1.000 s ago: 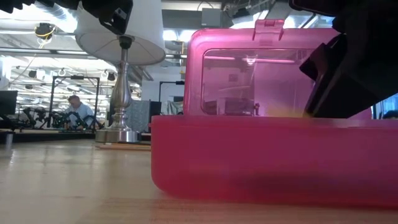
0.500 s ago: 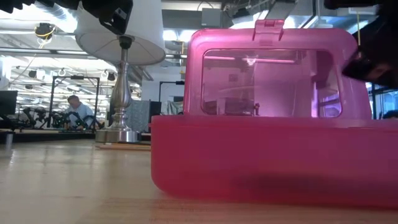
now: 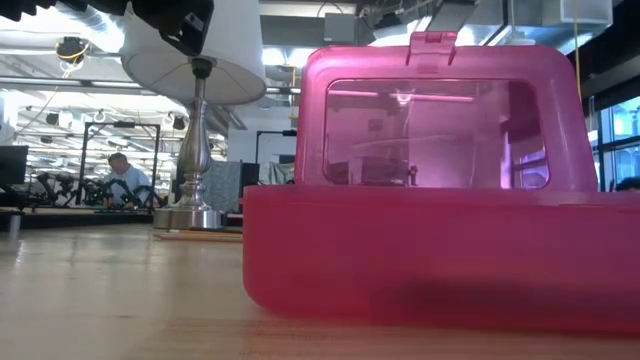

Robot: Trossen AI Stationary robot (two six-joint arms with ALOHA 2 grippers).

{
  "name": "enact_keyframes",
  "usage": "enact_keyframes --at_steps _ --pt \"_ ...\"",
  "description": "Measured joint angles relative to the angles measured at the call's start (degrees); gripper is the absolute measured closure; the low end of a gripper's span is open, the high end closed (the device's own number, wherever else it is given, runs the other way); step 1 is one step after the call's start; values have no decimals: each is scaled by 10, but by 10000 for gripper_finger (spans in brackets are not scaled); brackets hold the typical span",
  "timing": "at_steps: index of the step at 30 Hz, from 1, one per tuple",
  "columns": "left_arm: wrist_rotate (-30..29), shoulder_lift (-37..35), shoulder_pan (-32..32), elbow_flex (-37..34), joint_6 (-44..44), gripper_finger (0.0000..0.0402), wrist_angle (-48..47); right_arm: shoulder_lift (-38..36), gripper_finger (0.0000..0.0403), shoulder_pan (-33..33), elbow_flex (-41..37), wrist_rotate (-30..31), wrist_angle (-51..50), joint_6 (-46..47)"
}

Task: Pick & place school supplies into a supply box
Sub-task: Put the yellow scissors into the pink supply box

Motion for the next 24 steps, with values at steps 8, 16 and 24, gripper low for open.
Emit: enact_keyframes --at_steps 8,16,24 --pt "-1 0 0 0 0 273 0 32 286 31 0 -4 -4 74" --pt "-1 0 0 0 0 271 0 56 286 31 0 -4 -17 90" --pt "-1 0 0 0 0 272 0 73 286 31 0 -13 -24 90"
